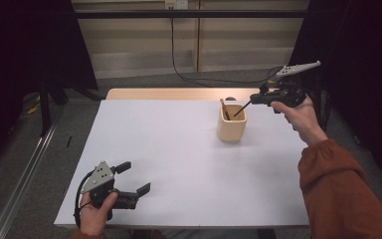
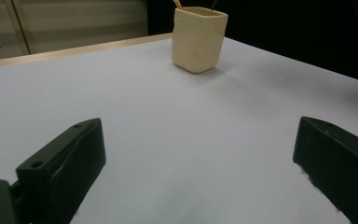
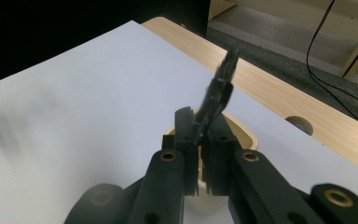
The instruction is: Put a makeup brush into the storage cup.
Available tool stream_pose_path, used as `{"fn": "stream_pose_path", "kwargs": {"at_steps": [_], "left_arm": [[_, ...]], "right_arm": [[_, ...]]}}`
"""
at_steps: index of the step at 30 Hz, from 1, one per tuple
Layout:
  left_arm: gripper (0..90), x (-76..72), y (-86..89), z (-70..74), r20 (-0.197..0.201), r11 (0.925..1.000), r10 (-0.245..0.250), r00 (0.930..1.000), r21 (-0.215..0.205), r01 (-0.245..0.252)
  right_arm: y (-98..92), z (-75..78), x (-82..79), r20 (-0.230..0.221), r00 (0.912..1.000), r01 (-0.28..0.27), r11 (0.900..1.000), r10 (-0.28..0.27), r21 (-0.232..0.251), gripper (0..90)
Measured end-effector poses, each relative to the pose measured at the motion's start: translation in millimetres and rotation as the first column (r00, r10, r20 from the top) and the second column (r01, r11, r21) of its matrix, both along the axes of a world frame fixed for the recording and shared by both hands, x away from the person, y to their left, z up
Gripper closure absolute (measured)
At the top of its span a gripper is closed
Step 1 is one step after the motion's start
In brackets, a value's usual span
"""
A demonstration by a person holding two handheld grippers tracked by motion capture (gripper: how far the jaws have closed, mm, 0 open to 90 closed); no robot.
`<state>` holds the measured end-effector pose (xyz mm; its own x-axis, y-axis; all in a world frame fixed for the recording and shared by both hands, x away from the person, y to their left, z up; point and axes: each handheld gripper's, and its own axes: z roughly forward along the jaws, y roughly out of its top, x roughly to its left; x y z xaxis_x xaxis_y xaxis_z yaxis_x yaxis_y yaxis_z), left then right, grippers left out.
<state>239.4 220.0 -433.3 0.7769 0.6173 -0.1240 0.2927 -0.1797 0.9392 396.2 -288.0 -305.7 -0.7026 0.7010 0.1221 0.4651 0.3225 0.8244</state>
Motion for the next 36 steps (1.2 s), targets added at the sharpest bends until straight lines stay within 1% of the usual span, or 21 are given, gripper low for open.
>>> {"fn": "stream_pose_path", "kwargs": {"at_steps": [5,11,13,14,19,20,26,28,31,36], "left_arm": [[2.3,0.2,-0.1,0.2,0.003,1.0,0.002,1.0,0.006,-0.003],[2.3,0.9,0.2,0.0,0.003,1.0,0.003,1.0,0.003,-0.003],[2.3,1.1,0.0,-0.1,0.003,1.0,0.001,1.0,0.001,-0.001],[2.3,1.4,0.1,-0.4,0.0,1.0,-0.001,1.0,-0.007,0.001],[2.3,2.3,-0.1,0.1,-0.001,1.0,0.003,1.0,-0.006,-0.003],[2.3,2.8,-0.1,0.1,0.002,1.0,0.002,1.0,0.001,-0.002],[2.3,4.3,-1.3,-0.2,0.003,1.0,0.002,1.0,-0.002,-0.002],[2.3,4.6,-1.3,-0.1,-0.001,1.0,0.003,1.0,0.001,-0.003],[2.3,4.4,-1.5,-0.1,0.004,1.0,0.001,1.0,0.003,-0.001],[2.4,3.9,-0.1,0.1,0.005,1.0,-0.001,1.0,0.001,0.001]], "right_arm": [[-0.9,-5.3,9.0,-0.033,0.9994,0.007,1.0,-0.008,-0.02,85.3],[2.1,-11.7,16.1,-0.058,0.9983,0.006,0.999,-0.009,-0.045,85.3],[3.4,-12.9,17.7,-0.063,0.998,0.005,0.999,-0.008,-0.048,85.3],[3.8,-13.5,18.7,-0.064,0.9979,0.007,0.999,-0.01,-0.047,85.3],[5.5,-19.2,23.5,-0.081,0.9966,0.008,0.999,-0.012,-0.052,85.3],[6.0,-20.4,24.4,-0.084,0.9964,0.008,0.999,-0.013,-0.051,85.3],[10.4,-26.2,29.3,-0.096,0.9954,-0.001,0.998,-0.005,-0.062,85.3],[11.9,-27.9,30.1,-0.1,0.9949,-0.002,0.998,-0.005,-0.067,85.2],[13.8,-30.9,30.9,-0.107,0.9942,-0.003,0.998,-0.004,-0.069,85.2],[16.6,-34.5,30.5,-0.107,0.9943,-0.006,0.998,-0.002,-0.07,85.2]]}}
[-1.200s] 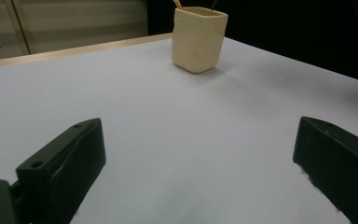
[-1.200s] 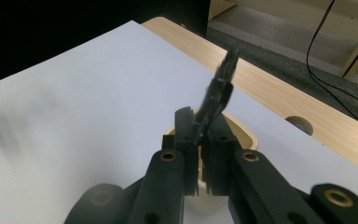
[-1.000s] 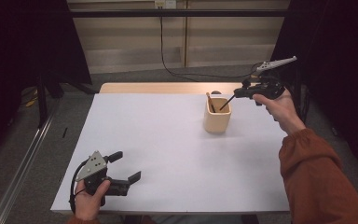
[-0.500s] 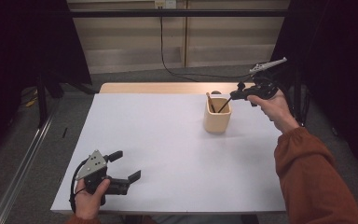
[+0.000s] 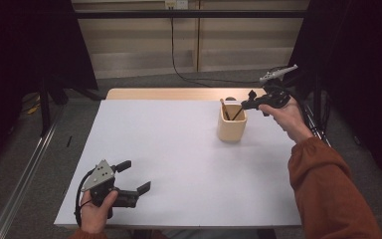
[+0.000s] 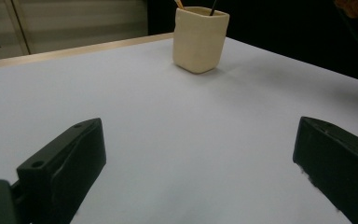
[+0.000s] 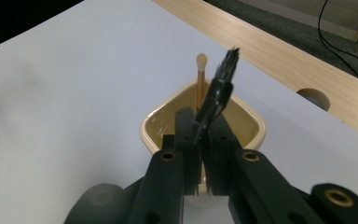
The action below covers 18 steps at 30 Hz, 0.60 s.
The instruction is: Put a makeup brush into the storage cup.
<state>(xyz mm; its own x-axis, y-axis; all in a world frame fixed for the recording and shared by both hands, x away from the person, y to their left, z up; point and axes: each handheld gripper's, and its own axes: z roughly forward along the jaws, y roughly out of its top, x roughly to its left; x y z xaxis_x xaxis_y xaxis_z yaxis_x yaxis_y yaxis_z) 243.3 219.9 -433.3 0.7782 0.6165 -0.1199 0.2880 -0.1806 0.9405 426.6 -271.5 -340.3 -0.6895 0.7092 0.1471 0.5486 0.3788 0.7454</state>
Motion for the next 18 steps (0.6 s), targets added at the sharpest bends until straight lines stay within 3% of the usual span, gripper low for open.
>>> {"fn": "stream_pose_path", "kwargs": {"at_steps": [18], "left_arm": [[2.4,1.1,1.4,-0.5,-0.002,1.0,0.005,1.0,0.002,-0.005]], "right_arm": [[4.5,-13.9,1.7,-0.003,1.0,-0.003,1.0,0.003,0.024,85.0]]}}
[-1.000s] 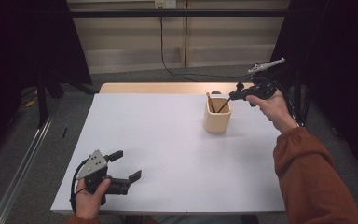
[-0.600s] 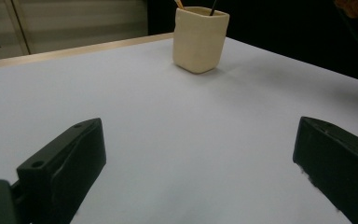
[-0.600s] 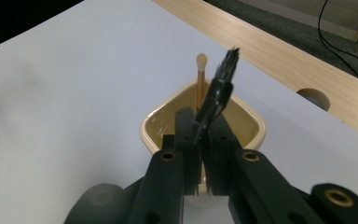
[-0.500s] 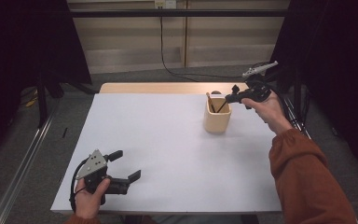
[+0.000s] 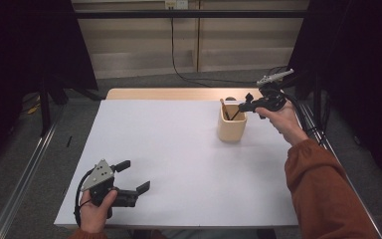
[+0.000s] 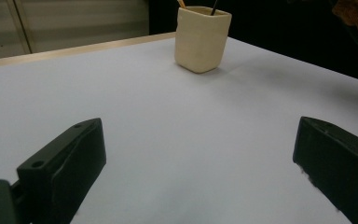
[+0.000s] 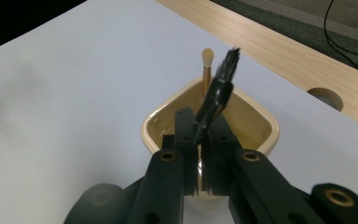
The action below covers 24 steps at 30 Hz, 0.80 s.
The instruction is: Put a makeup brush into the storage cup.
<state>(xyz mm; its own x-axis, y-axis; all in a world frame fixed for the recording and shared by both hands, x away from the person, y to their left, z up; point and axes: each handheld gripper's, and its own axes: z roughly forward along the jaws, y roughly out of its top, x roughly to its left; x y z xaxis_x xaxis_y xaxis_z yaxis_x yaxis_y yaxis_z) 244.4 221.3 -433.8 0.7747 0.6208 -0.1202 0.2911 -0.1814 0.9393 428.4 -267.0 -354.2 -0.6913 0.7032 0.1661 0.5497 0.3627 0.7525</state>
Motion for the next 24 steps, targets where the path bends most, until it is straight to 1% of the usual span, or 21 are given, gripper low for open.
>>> {"fn": "stream_pose_path", "kwargs": {"at_steps": [2,6,9,11,14,17,19,21,22,24], "left_arm": [[2.4,0.0,-0.1,-0.2,-0.008,1.0,0.002,1.0,-0.005,-0.002],[2.4,1.0,0.8,-0.8,-0.01,1.0,0.001,0.9999,0.001,-0.001],[2.4,1.3,1.4,-0.8,-0.008,1.0,0.003,1.0,0.001,-0.003],[2.5,1.0,0.8,-1.3,-0.014,1.0,0.005,0.9999,-0.003,-0.005],[2.5,0.9,-0.2,-1.9,-0.019,1.0,0.004,0.9998,0.004,-0.004],[2.5,0.9,0.2,-1.6,-0.016,1.0,0.003,0.9999,0.005,-0.003],[2.5,1.2,-0.2,-2.3,-0.016,1.0,0.002,0.9999,0.004,-0.002],[2.5,1.1,-0.6,-2.2,-0.018,1.0,-0.001,0.9998,0.007,0.001],[2.5,1.1,-0.8,-2.2,-0.016,1.0,-0.001,0.9999,0.002,0.001],[2.5,1.3,-0.4,-2.0,-0.017,1.0,0.001,0.9998,0.004,-0.001]], "right_arm": [[-0.3,-1.8,-0.2,0.002,1.0,0.001,1.0,-0.001,0.005,85.0],[-0.5,-4.3,-0.6,0.001,1.0,0.005,1.0,-0.005,0.014,84.9],[-0.6,-5.6,-0.9,0.001,1.0,0.002,1.0,-0.002,0.022,84.9],[-0.3,-6.1,-1.1,0.002,1.0,0.003,1.0,-0.003,0.021,84.7],[-0.3,-6.0,-0.6,0.006,0.9999,0.009,1.0,-0.009,0.027,84.1],[0.2,-6.1,-0.3,0.014,0.9998,0.011,1.0,-0.012,0.027,79.9],[-0.3,-6.7,-0.3,0.014,0.9996,0.023,0.999,-0.023,0.023,76.8],[-0.3,-7.7,-0.7,0.015,0.9996,0.022,0.999,-0.022,0.027,72.3],[-0.3,-7.7,-1.1,0.02,0.9993,0.03,0.999,-0.031,0.024,69.8],[-1.0,-7.7,-1.2,0.027,0.9989,0.037,0.999,-0.038,0.035,62.4]]}}
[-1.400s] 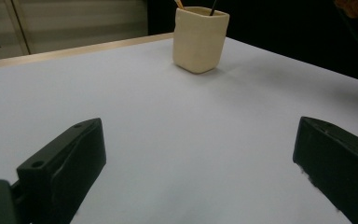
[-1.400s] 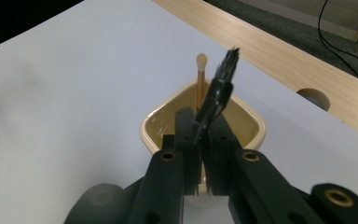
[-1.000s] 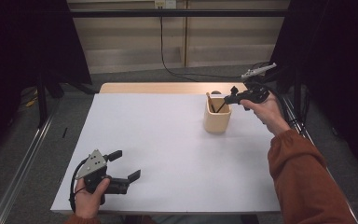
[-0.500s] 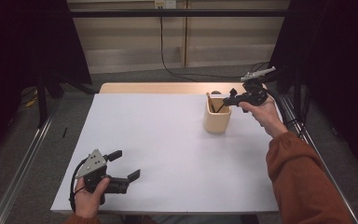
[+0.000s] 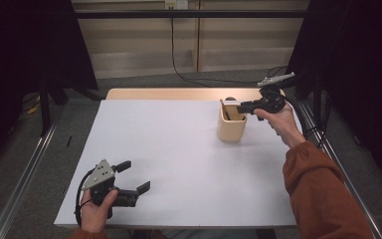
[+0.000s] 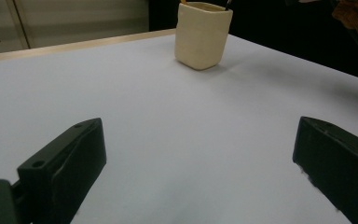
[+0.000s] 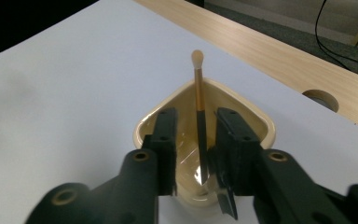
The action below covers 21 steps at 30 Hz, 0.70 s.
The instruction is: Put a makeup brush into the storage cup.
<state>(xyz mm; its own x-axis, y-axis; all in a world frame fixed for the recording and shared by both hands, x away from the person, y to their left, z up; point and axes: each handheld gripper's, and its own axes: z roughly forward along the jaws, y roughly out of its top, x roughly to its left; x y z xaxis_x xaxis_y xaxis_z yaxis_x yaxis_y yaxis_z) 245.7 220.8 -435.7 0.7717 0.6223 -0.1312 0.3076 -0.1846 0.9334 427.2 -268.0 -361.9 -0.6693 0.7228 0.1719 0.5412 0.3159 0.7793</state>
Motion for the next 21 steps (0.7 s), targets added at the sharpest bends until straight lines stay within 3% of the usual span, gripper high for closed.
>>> {"fn": "stream_pose_path", "kwargs": {"at_steps": [11,21], "left_arm": [[2.5,1.9,-1.1,-0.1,-0.001,1.0,0.004,1.0,-0.004,-0.004],[2.5,3.3,-0.8,0.0,-0.001,1.0,0.006,1.0,-0.007,-0.006]], "right_arm": [[-0.2,-3.7,-1.1,0.037,0.9989,0.028,0.999,-0.029,0.033,27.9],[-4.2,-2.9,-8.0,0.076,0.9957,0.049,0.997,-0.053,0.059,7.9]]}}
